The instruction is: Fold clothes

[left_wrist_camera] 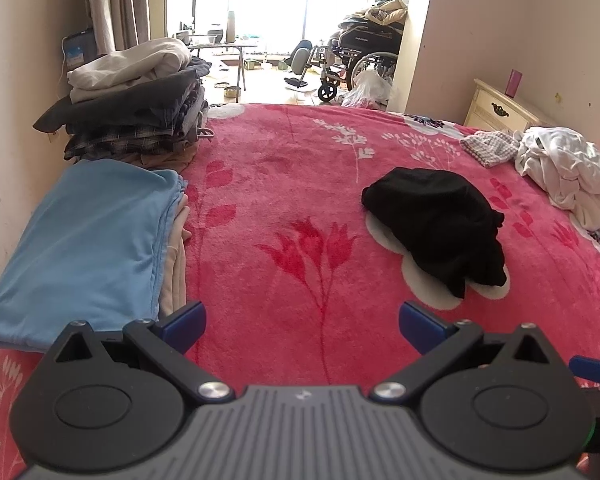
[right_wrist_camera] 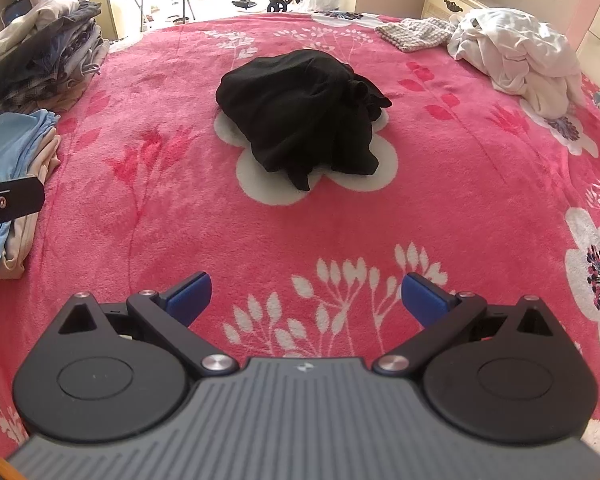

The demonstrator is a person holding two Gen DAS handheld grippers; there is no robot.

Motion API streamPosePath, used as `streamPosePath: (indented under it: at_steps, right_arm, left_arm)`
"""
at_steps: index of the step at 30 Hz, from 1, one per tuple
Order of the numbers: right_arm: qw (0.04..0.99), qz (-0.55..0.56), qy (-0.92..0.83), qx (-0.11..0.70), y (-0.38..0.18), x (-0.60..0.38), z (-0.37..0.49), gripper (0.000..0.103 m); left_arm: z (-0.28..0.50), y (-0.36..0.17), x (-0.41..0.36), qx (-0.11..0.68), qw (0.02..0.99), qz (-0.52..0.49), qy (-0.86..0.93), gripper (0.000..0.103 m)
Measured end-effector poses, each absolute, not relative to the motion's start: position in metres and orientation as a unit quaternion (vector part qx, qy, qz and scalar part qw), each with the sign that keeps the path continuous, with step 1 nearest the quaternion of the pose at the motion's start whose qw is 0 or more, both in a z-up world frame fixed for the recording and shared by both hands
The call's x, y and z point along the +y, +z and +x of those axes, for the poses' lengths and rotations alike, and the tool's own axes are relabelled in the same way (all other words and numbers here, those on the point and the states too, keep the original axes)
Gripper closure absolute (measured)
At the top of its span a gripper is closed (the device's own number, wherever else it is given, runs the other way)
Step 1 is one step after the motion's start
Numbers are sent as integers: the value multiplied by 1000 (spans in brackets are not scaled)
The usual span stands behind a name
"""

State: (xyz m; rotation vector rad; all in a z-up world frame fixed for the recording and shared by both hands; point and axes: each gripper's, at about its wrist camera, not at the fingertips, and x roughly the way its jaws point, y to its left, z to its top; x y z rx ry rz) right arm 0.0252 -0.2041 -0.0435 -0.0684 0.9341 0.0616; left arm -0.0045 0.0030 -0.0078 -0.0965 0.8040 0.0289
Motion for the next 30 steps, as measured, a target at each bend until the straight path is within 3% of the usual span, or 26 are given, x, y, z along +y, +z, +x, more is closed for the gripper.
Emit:
streamPosePath:
  at_steps: [30]
  right_arm:
    - [895, -23, 20, 445, -45, -208, 26, 1]
  left_arm:
    - [-8, -9, 2, 375, 924, -72, -23, 0]
